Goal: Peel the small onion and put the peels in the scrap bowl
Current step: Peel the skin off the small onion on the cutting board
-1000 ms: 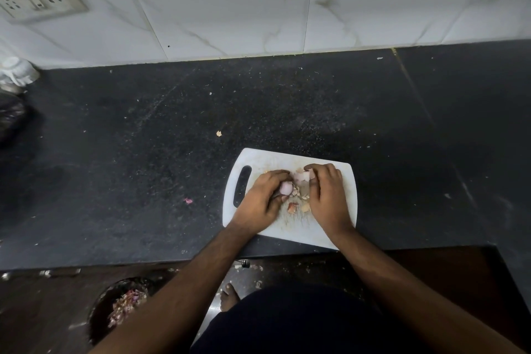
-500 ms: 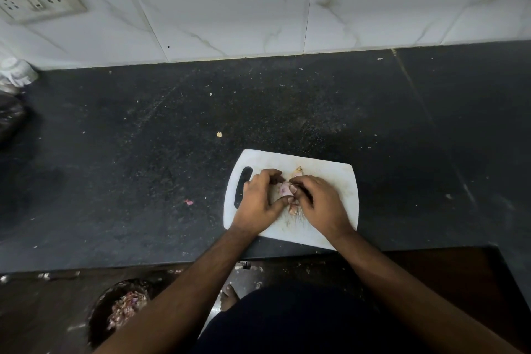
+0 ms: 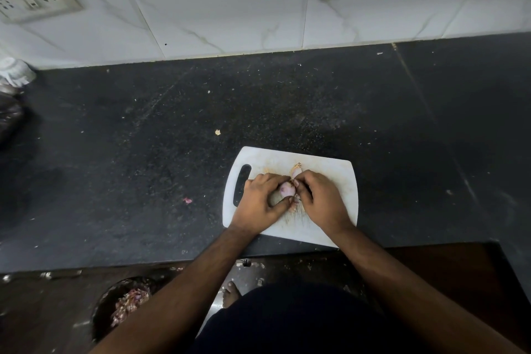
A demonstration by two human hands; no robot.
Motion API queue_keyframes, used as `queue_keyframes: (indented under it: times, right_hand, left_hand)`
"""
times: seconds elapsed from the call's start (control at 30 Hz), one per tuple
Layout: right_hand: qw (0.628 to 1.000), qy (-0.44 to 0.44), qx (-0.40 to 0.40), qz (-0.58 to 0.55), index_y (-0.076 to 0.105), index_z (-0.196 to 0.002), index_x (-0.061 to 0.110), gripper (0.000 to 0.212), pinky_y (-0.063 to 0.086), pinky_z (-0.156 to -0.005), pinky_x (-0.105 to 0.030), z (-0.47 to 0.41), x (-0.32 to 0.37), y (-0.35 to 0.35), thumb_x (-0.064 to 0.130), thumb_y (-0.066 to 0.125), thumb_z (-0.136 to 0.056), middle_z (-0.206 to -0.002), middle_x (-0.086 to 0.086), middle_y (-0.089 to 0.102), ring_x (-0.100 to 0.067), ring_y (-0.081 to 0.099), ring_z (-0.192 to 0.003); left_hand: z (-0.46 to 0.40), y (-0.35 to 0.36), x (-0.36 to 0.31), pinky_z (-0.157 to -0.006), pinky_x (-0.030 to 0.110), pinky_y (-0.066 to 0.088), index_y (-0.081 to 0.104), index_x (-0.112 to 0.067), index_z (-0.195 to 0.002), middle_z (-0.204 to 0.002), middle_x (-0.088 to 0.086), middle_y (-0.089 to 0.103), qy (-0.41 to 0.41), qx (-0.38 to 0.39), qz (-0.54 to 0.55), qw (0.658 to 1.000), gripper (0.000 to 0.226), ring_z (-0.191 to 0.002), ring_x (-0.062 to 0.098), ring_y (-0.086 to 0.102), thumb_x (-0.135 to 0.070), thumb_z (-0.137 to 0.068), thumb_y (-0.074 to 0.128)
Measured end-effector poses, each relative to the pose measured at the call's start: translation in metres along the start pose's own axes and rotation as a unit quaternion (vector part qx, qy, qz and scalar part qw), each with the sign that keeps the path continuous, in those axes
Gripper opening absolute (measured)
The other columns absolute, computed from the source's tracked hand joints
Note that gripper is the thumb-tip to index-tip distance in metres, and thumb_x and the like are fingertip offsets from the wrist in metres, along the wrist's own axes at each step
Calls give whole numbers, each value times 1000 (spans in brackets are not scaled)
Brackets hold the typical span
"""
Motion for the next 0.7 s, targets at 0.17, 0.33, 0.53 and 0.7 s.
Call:
queue_keyframes:
  times: [0.17,0.33,0.53,0.7]
  right_hand:
    - [998,27,-45,-15,61,-99,12,11,52,-76,-42,0,-1,-3,19,53,-102,-92,-1,67,-20,62,-86]
    - [993,44,-73,-81,62,-117,14,18,55,-89,-30,1,1,-12,11,61,-99,-110,3,69,-10,66,-102]
    - [996,0,-49,-73,66,-113,15,16,54,-88,-31,4,9,-13,21,57,-101,-110,4,64,-11,63,-102]
    - [1000,6,-3,-16,65,-92,21,32,53,-68,-37,0,7,-4,52,55,-95,-81,9,70,-10,64,-74]
  left_hand:
    - [2,-1,-2,-102,39,47,52,-18,-132,-121,-5,65,-22,-15,56,998,61,-114,12,61,-28,-80,80]
    - [1,-1,-1,-100,42,49,52,-19,-127,-119,-7,65,-30,-6,61,998,59,-114,12,62,-31,-76,79]
    - [-1,-1,-1,-94,43,49,59,-22,-115,-108,-11,66,-16,-15,48,999,41,-103,11,62,-28,-79,79]
    - [0,-2,-3,-93,39,47,62,-20,-114,-107,-10,67,2,-16,34,999,34,-101,10,59,-25,-84,77]
Point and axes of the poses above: each hand's wrist, its own z-axis away from the middle knuckle, its own y-axis out of the palm, x = y × z, the point moved 3 cm from there along -z, towards the middle knuckle
